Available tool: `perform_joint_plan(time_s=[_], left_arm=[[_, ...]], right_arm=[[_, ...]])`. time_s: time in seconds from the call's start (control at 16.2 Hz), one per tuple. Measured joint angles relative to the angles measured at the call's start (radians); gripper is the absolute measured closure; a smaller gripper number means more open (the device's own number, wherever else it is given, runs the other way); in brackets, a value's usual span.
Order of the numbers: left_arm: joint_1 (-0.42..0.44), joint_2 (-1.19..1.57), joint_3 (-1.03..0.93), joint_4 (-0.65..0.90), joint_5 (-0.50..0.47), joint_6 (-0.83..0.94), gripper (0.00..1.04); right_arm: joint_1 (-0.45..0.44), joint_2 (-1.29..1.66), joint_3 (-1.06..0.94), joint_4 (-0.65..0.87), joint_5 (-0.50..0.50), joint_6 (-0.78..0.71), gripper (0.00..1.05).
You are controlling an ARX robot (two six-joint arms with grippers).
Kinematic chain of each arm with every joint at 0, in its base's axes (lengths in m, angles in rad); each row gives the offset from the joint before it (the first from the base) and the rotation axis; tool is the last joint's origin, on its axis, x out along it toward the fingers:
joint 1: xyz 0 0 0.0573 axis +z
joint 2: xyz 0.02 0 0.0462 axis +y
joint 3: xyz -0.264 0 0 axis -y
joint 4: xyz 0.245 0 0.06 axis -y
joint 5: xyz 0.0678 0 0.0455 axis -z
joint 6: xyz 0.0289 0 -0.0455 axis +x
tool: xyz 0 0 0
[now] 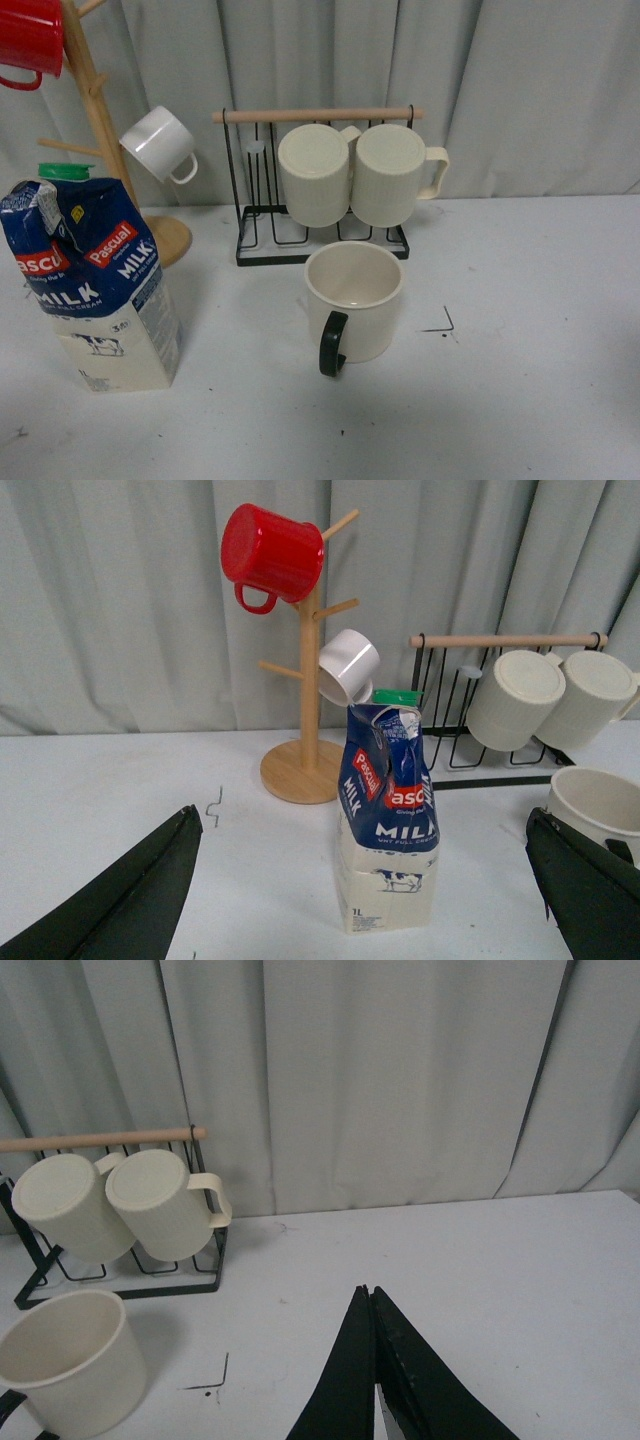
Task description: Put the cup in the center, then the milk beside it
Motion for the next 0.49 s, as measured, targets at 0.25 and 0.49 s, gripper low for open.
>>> perform_joint_plan(time_s=[0.25,0.49], left_arm=[[0.000,0.000,0.000,0.000,0.000,0.000,0.07],[0.000,0.000,0.000,0.000,0.000,0.000,0.07]], right_arm=[[-0.106,-0.115,-0.076,-0.019,-0.094,-0.001,1.03],[-0.107,-0.284,-0.106,-0.166,-0.105,-0.002,1.03]])
